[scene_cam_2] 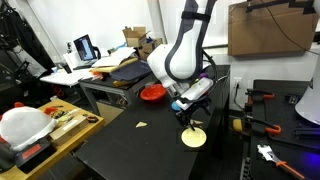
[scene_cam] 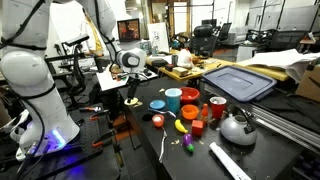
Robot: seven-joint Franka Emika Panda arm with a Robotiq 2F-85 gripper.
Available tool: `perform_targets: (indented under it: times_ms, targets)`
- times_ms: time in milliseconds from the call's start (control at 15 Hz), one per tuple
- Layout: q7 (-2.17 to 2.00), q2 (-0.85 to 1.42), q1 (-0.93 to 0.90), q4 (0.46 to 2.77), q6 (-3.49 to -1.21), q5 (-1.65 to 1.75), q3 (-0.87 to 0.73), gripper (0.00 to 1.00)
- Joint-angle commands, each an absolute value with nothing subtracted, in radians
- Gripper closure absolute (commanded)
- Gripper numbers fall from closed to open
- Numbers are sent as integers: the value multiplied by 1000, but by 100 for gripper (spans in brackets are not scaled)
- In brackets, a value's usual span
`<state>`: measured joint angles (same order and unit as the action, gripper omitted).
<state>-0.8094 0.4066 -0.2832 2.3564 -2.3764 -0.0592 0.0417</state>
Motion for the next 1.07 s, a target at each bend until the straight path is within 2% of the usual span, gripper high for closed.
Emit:
perform_targets:
  times_ms: [0,1000]
  targets:
    - [-787,447,-274,2338,-2377,-56,53,0]
    - [-642,506,-276,2278,-2381,-132,123,0]
